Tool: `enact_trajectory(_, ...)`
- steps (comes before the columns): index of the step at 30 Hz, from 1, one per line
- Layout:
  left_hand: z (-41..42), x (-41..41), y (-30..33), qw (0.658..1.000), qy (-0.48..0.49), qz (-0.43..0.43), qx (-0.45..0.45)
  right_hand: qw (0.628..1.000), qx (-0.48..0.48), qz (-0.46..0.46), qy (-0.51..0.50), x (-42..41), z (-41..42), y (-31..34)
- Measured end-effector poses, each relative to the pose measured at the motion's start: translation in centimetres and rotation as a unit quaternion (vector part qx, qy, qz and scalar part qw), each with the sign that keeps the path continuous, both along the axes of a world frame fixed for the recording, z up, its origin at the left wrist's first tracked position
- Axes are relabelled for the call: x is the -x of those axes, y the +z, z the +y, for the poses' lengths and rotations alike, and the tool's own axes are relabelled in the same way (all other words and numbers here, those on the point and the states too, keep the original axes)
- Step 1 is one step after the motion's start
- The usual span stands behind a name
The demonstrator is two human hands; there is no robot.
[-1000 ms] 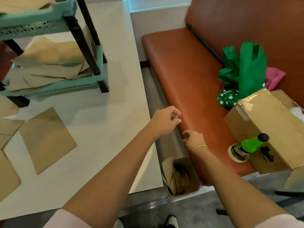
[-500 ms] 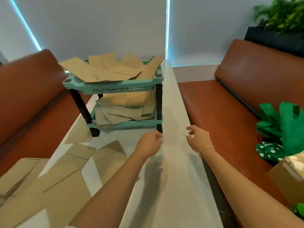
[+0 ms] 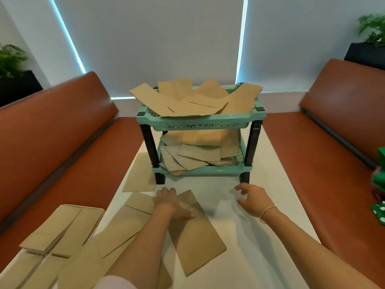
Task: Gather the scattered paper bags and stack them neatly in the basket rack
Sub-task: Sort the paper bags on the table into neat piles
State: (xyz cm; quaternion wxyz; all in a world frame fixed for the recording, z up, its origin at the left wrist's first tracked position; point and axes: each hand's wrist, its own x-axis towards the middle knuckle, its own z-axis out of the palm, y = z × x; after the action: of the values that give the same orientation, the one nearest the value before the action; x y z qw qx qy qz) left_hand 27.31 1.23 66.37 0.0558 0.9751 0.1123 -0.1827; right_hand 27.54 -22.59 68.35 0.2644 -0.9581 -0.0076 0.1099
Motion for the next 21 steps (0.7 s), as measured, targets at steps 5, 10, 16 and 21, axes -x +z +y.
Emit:
enact_trajectory(5,-0.8,-0.8,-0.4,0.999,-0.011,0.021,0.034,0.999,0.028,0.013,0.017,0.1,1.5,-0.4)
enact_trajectory(10,-1.5,-0.7,0.0,0.997,-0.055,0.058,0.022,0.997,0.037,0.026,0.065,0.0,4.2,-0.2)
enact_trajectory(16,-1.0,-0.6,1.6,0.978,-0.068,0.048,0.193,0.993,-0.013,0.051,0.101,-0.7,8.0,0.8)
enact_trajectory(21,3.0,-0.8,3.8,0.95,-0.048,-0.019,0.308,0.986,0.019,0.029,0.161,-1.5,9.8,1.9)
